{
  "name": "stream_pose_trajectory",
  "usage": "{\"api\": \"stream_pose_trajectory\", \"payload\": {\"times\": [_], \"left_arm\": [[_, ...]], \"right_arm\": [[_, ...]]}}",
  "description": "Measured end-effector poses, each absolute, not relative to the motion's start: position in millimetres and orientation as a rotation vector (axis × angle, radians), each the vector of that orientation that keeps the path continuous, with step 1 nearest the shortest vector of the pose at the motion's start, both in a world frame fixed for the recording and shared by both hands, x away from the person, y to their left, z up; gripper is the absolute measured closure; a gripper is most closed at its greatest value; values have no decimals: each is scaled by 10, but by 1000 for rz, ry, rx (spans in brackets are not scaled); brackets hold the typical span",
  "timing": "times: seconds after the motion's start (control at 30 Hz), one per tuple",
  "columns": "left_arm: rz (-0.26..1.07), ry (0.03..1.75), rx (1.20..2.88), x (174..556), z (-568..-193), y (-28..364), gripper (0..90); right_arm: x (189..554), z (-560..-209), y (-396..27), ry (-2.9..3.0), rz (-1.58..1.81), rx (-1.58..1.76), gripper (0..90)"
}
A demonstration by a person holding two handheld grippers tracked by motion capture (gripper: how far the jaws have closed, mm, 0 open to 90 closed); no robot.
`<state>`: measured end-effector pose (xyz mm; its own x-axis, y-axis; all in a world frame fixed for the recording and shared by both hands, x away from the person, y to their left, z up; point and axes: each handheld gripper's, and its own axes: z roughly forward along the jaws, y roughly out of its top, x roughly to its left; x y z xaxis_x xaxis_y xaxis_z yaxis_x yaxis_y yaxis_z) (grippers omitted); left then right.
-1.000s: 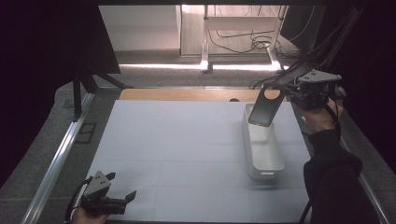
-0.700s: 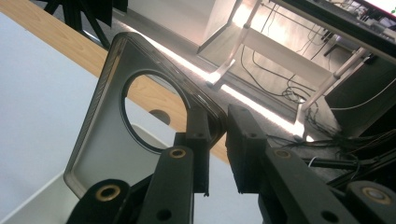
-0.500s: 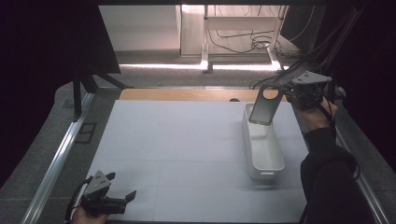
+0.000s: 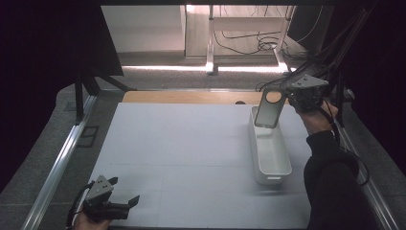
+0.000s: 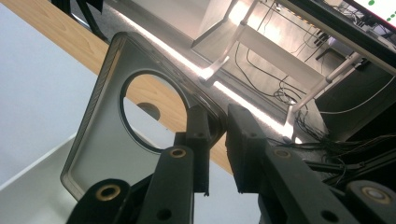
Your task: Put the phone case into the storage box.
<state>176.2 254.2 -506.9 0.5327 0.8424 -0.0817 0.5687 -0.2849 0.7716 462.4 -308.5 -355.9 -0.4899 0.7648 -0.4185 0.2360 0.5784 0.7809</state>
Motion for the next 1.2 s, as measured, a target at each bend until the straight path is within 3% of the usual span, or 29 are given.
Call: {"api": "stream_pose_trajectory", "payload": {"times": [1.2], "left_arm": [[437, 1151, 1981, 1759, -5070, 2552, 0]], "right_arm": [[4867, -3971, -2950, 1983, 794, 745, 784]]}}
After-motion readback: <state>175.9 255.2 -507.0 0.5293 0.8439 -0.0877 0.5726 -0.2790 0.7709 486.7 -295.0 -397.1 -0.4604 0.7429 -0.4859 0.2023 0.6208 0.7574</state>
